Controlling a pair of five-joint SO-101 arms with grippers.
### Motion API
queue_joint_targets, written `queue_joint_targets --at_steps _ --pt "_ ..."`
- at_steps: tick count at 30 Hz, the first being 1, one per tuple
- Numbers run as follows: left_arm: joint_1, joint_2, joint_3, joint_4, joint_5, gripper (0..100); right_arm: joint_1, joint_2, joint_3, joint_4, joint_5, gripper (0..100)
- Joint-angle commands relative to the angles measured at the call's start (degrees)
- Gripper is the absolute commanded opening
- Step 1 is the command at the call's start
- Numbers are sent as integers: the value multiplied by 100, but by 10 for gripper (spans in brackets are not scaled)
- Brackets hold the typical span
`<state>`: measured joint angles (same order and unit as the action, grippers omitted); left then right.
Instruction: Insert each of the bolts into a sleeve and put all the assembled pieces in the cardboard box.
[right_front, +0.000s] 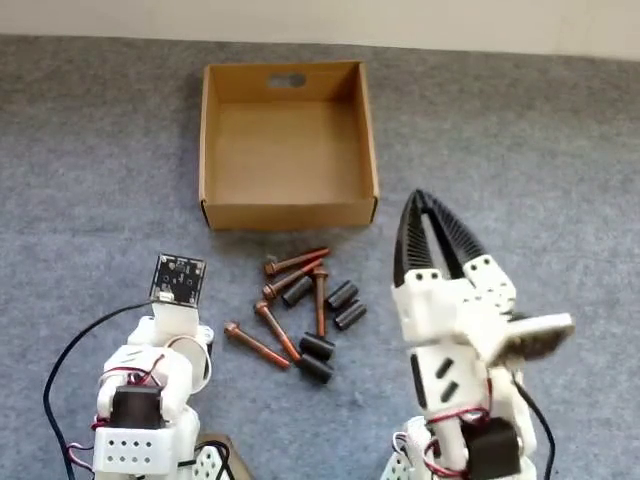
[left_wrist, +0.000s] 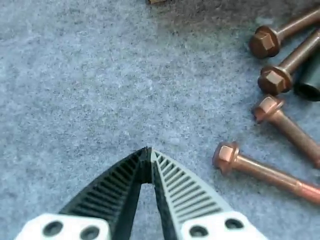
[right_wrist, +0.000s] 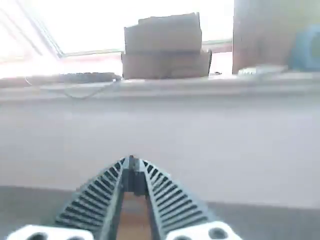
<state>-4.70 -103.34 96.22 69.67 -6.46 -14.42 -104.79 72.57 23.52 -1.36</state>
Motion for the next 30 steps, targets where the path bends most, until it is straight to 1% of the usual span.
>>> queue_joint_targets --at_steps 1,8,13,17,19,22,26,30 --pt "75 -4 92 -97 26 7 48 4 -822 -110 413 10" --pt "75 4 92 -97 26 7 48 145 -1974 -110 431 7" --pt "75 4 92 -97 26 7 48 971 -2492 -110 413 7" --pt "75 4 92 -97 26 7 48 1604 -2545 -101 413 7" --pt "75 4 92 -97 26 7 40 1991 -2149 -101 413 7" --pt "101 4 92 -97 26 7 40 2475 -1174 -110 413 7" --pt "101 4 92 -97 26 7 40 2800 145 -110 413 9" --pt "101 4 92 -97 26 7 4 2993 989 -84 422 9"
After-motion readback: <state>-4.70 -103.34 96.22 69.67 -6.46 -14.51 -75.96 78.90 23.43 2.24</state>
